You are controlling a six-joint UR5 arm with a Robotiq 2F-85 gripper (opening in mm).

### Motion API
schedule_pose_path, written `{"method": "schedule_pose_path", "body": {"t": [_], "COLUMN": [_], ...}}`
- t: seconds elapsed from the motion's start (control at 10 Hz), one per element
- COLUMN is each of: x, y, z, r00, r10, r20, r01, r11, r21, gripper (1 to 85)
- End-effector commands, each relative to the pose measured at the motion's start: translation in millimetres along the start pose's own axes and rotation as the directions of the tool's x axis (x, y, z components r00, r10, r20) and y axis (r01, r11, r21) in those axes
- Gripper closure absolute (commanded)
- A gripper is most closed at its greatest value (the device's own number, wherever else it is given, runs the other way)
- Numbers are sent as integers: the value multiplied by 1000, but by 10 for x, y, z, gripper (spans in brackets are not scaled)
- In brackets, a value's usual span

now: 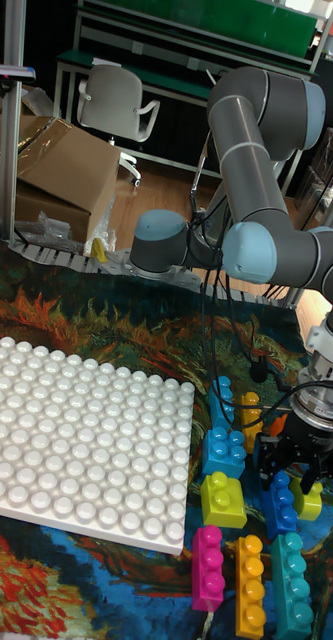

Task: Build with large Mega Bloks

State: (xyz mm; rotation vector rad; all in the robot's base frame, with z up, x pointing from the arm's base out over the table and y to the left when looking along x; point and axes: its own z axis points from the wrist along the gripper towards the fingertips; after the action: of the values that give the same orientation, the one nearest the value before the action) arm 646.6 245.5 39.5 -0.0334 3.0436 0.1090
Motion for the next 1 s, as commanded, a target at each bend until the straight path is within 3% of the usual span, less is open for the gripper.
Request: {"method": "schedule_pose_path", "body": {"t": [0.0,0.4,0.7,0.8,0.9], "x": [-13,-37,-52,-49,-69], "y": [7,-27,9,11,51], "z": [25,27,27,12,-34], "r00": [1000,1000,999,999,999], "r10": [-2,-20,38,41,43], "r20": [3,14,15,15,27], "r01": [2,20,-38,-41,-43], "r11": [1000,1000,999,999,999], "r21": [-5,5,-5,-7,-24], "gripper": [263,347,737,820,843]}}
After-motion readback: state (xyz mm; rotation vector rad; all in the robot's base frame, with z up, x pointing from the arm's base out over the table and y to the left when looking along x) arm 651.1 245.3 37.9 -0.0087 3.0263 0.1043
